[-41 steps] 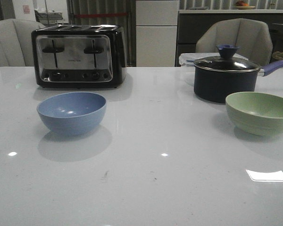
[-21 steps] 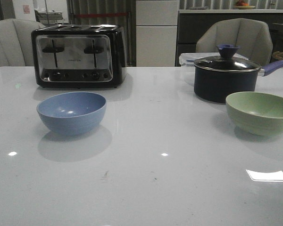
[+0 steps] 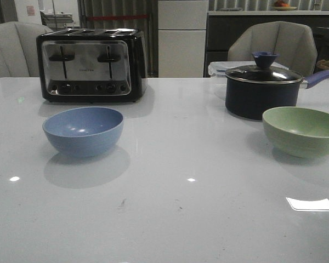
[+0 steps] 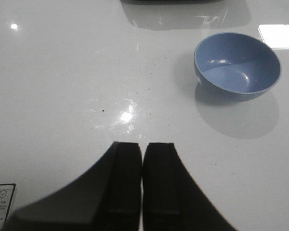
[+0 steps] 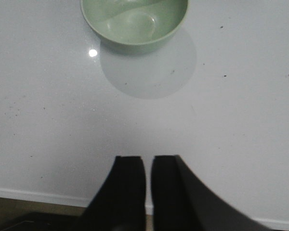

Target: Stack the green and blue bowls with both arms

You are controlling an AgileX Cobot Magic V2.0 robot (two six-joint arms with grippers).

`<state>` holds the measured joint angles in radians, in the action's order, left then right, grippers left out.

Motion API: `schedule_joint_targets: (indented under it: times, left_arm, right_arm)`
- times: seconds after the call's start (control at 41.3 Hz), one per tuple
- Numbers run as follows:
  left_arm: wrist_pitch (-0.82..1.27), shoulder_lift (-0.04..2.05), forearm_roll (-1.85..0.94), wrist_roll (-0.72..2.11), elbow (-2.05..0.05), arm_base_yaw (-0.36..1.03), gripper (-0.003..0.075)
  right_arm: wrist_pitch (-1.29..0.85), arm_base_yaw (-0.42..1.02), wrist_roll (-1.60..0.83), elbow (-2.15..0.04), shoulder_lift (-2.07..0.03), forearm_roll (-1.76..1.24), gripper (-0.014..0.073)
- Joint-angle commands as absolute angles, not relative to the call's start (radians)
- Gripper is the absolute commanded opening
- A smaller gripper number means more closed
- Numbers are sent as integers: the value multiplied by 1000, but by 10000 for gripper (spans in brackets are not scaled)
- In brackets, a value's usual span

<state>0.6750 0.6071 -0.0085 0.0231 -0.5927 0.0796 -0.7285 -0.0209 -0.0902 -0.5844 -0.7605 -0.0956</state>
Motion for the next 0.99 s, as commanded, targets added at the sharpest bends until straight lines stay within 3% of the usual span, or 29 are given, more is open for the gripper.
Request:
schedule_joint_targets:
  times: [0.0,0.073,0.121,0.969]
  left_arm:
    - [598,617,-17,20,-626,85,375]
    - [595,617,-17,20,-626,85,506]
    - [594,617,-17,20,-626,85,542]
    - [594,617,-17,20,-626,85,526]
  right_arm:
    - [-669,-26,-100,-619,-796,-94,407]
    - [-660,-26,-99,-621,-825,-97,496]
    - [-659,-27,-93,-629,-848,-106,505]
    - [-707,-158,-100,-1179,-1603,-203,494]
